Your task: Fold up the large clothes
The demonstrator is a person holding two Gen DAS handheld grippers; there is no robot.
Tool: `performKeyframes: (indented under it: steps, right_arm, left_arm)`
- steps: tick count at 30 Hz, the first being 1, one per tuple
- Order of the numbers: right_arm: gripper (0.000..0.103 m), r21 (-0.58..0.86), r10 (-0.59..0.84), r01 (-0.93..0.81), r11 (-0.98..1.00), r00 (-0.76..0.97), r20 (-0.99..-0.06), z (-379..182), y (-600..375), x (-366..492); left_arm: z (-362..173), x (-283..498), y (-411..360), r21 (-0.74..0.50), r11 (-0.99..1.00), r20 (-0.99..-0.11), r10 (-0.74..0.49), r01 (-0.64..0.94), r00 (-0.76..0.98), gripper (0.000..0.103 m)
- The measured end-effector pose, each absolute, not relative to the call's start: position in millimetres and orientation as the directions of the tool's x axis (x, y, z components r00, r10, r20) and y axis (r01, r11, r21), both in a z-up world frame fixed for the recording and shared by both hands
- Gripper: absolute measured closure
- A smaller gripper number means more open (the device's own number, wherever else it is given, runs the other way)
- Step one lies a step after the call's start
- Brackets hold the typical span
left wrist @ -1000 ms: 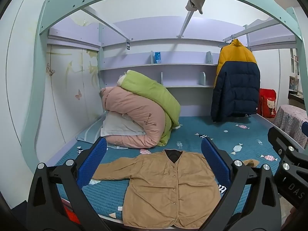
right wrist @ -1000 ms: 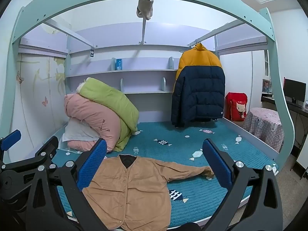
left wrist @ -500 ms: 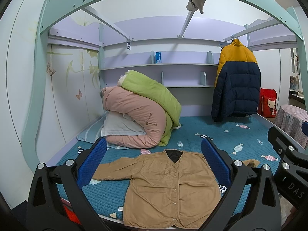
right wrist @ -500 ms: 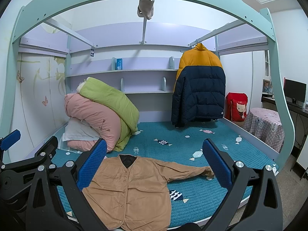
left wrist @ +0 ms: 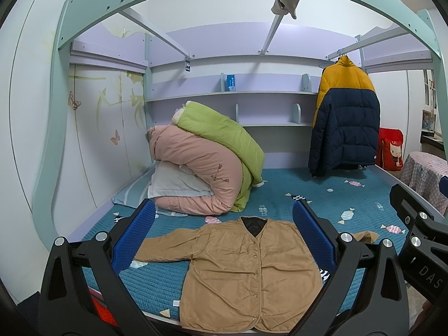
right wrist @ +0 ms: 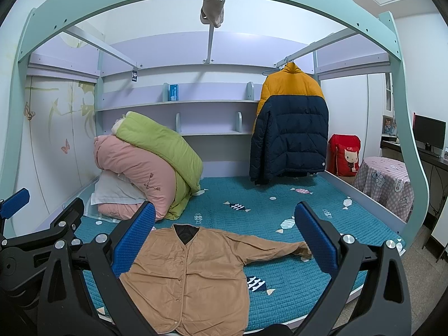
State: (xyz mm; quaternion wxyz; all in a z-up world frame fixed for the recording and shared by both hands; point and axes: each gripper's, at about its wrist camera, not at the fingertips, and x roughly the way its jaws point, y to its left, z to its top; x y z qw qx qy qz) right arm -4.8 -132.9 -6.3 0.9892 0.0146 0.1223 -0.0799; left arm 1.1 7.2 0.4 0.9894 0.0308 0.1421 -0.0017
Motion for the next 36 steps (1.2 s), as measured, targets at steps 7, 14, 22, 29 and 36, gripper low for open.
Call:
performKeyframes:
  steps: [7, 14, 22, 29, 36]
  right_arm:
    - [0.007, 0.01, -0.152, 0.159, 0.987, 0.957, -0.246, -10.3, -129.9, -0.6]
    - [0.007, 0.011, -0.15, 0.158, 0.987, 0.956, -0.252, -13.5, -128.5, 1.9]
    - [0.007, 0.012, -0.148, 0.157, 0.988, 0.954, -0.262, -19.4, -127.3, 6.3]
    - [0.007, 0.009, -0.144, 0.152, 0.988, 0.949, -0.281, -20.7, -127.7, 14.2]
    - [0.007, 0.0, -0.138, 0.145, 0.989, 0.94, -0.312, -27.0, -125.0, 30.3]
  left_arm:
    - [-8.6, 5.8, 19.7, 0.06, 0.998, -0.281, 0.01, 0.007, 0.96, 0.005]
    - [-13.3, 6.2, 26.5, 0.062, 0.998, -0.287, 0.009, 0.009, 0.958, 0.005]
    - [-20.2, 9.9, 24.9, 0.065, 0.998, -0.296, 0.011, 0.009, 0.955, 0.005]
    - [-26.5, 18.1, 23.5, 0.069, 0.998, -0.314, 0.016, 0.006, 0.949, 0.005]
    - [-31.2, 33.5, 23.4, 0.067, 0.998, -0.347, 0.022, 0.001, 0.938, 0.005]
